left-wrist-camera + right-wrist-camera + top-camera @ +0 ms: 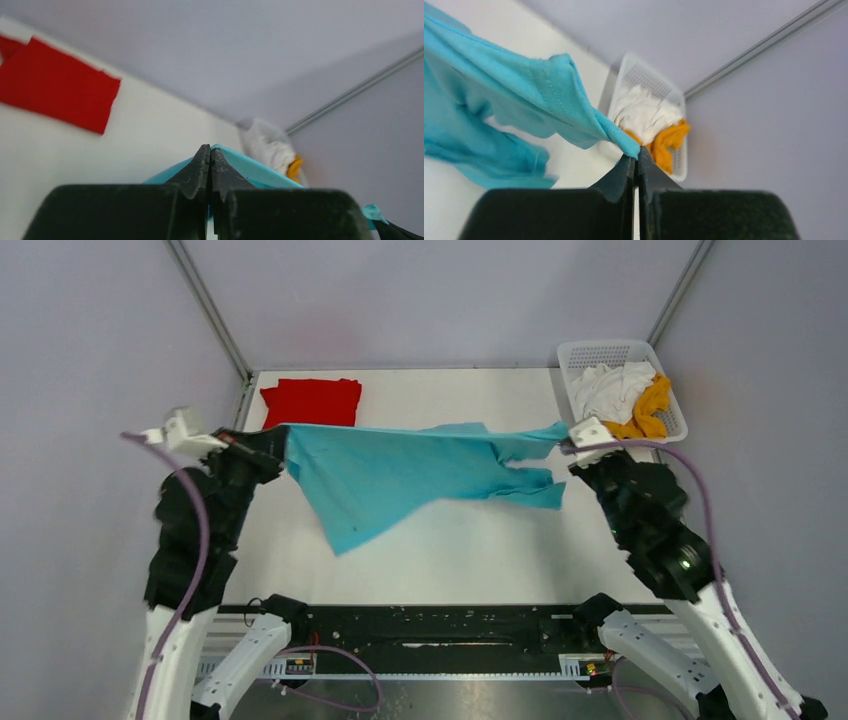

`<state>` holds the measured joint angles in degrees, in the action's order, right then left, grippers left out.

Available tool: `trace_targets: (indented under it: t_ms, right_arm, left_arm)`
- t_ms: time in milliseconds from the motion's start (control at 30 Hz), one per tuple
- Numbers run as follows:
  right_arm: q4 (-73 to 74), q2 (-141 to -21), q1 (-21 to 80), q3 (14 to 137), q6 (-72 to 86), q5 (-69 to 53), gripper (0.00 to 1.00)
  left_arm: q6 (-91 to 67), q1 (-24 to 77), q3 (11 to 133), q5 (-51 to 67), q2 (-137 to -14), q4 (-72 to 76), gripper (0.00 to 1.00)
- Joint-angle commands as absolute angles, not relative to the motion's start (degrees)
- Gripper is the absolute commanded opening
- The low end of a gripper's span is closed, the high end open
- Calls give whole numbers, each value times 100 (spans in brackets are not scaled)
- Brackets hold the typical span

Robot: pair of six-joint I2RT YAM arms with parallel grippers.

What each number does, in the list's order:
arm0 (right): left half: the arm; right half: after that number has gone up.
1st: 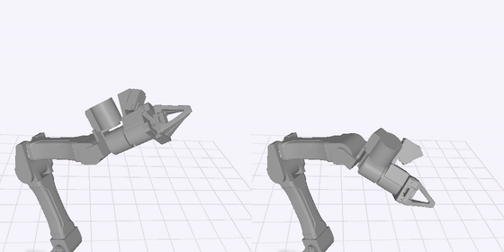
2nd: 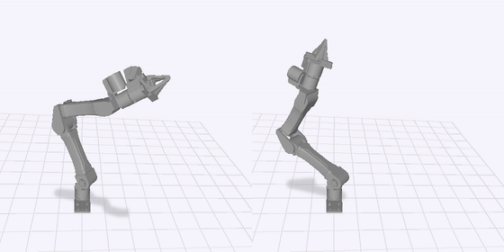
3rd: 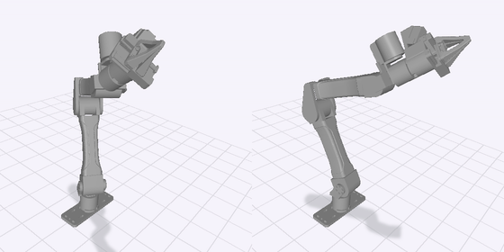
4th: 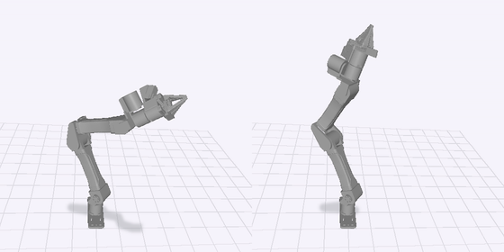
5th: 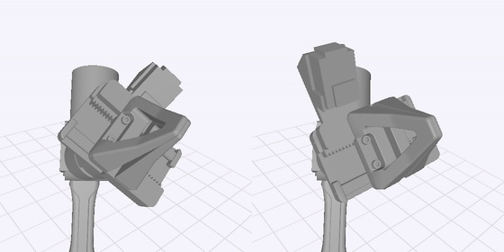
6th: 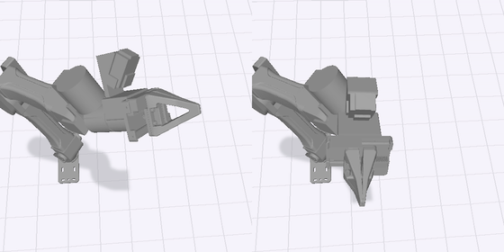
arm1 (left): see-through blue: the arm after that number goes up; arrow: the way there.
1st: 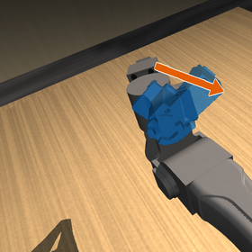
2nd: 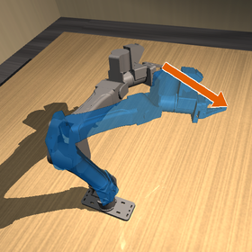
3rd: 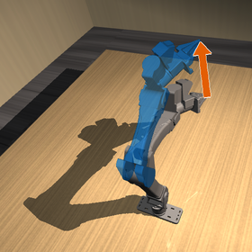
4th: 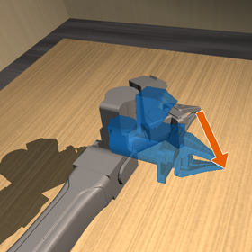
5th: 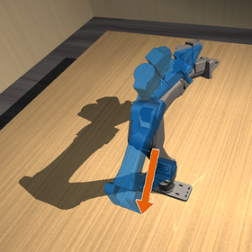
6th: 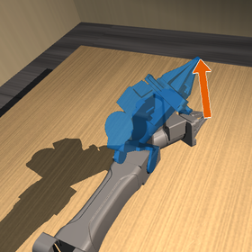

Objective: Fold and stack the t-shirts
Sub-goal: Flatten out the tshirt

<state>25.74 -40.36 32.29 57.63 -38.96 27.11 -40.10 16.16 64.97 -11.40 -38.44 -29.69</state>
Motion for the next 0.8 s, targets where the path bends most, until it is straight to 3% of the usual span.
trace_targets:
  t_ms: [0,200,300,500,767]
  right_arm:
    - [3200,-3339,3261,6805,-4336,2042,0]
    - [3568,-2511,3260,7943,-5063,-1108,0]
    - [3869,-2504,3261,8577,-5249,-1968,0]
    - [4371,-2980,3250,9527,-5621,-1534,0]
    - [3964,-3459,3247,8672,-6239,-214,0]
  left_arm:
    - [-3894,1591,7203,-879,-3313,-2603,0]
    - [-3753,1590,8142,-370,-3041,-2664,0]
    - [-3692,1590,8657,-62,-2981,-2689,0]
    - [-3581,1582,9312,257,-3009,-2785,0]
    - [-3570,1581,8688,-51,-3738,-2848,0]
